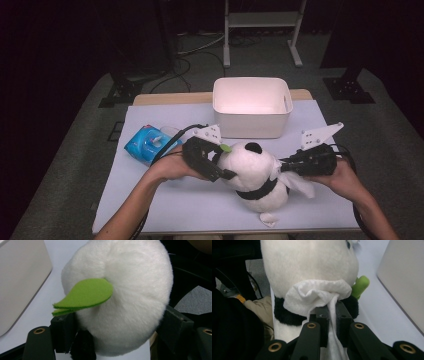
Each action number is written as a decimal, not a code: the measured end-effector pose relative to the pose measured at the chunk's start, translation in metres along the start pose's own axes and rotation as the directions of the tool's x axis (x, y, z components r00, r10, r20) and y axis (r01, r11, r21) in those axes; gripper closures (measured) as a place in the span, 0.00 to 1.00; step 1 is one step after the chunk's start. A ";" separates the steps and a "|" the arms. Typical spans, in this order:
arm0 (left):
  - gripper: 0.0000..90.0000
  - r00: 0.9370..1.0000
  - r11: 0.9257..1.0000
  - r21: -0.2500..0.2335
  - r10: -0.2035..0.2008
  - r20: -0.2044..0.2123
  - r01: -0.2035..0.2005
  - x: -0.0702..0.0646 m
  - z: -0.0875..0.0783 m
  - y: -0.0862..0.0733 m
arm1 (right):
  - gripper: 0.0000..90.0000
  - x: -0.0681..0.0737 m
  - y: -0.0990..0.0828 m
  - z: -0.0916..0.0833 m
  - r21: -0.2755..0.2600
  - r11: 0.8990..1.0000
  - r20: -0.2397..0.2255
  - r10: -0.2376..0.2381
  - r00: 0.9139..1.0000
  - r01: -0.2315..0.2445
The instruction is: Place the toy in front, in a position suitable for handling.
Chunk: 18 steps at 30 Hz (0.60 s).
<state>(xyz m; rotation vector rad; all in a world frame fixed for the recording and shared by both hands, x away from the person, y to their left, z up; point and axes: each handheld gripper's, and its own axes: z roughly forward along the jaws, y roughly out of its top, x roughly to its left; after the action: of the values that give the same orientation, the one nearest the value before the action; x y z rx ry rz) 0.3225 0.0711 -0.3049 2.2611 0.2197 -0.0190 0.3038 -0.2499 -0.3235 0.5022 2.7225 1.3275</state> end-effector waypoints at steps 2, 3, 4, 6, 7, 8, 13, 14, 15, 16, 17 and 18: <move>0.28 1.000 1.000 -0.002 0.004 -0.002 -0.004 0.000 0.000 0.001 | 0.93 0.000 0.002 -0.003 -0.001 1.000 0.004 0.002 1.000 -0.002; 0.28 1.000 1.000 -0.004 0.005 -0.008 -0.005 0.000 0.000 0.002 | 0.93 0.000 0.003 -0.005 -0.004 1.000 0.006 -0.003 1.000 0.003; 0.28 1.000 1.000 -0.005 0.006 -0.011 -0.006 0.000 0.000 0.003 | 0.93 0.000 0.005 -0.007 -0.004 1.000 0.009 -0.002 1.000 0.002; 0.28 1.000 1.000 -0.009 0.004 -0.018 -0.004 0.000 -0.001 0.005 | 0.93 0.001 0.008 -0.010 -0.007 1.000 0.016 -0.005 1.000 0.005; 0.28 1.000 1.000 -0.006 0.007 -0.023 -0.007 0.000 -0.002 0.006 | 0.93 0.001 0.009 -0.012 -0.013 1.000 0.018 -0.006 1.000 0.006; 0.29 1.000 1.000 -0.002 0.011 -0.026 -0.011 0.000 -0.003 0.007 | 0.93 0.001 0.011 -0.013 -0.013 1.000 0.018 -0.009 1.000 0.009; 0.29 0.999 1.000 0.010 0.020 -0.044 -0.019 -0.001 -0.011 0.012 | 0.93 0.001 0.017 -0.013 -0.023 0.999 0.014 -0.022 1.000 0.022; 0.29 0.999 1.000 0.012 0.023 -0.046 -0.022 -0.002 -0.012 0.013 | 0.93 0.001 0.019 -0.013 -0.027 0.999 0.012 -0.026 1.000 0.026; 0.29 0.999 1.000 0.014 0.024 -0.046 -0.023 -0.002 -0.012 0.013 | 0.93 0.002 0.021 -0.013 -0.031 0.999 0.011 -0.036 0.999 0.036; 0.29 0.999 1.000 0.014 0.023 -0.045 -0.023 -0.002 -0.011 0.013 | 0.93 0.002 0.023 -0.014 -0.035 0.999 0.012 -0.036 0.999 0.037; 0.29 0.999 1.000 0.013 0.021 -0.042 -0.021 -0.002 -0.009 0.014 | 0.93 0.003 0.025 -0.014 -0.039 0.999 0.010 -0.038 0.999 0.038; 0.29 0.999 1.000 0.013 0.026 -0.041 -0.026 -0.002 -0.007 0.014 | 0.93 0.003 0.027 -0.015 -0.039 0.998 0.012 -0.050 0.999 0.050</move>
<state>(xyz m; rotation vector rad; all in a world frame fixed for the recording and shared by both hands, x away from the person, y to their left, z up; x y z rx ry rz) 0.3220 0.0676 -0.2895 2.2779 0.2126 0.0394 0.3053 -0.2446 -0.2928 0.4343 2.6759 1.3592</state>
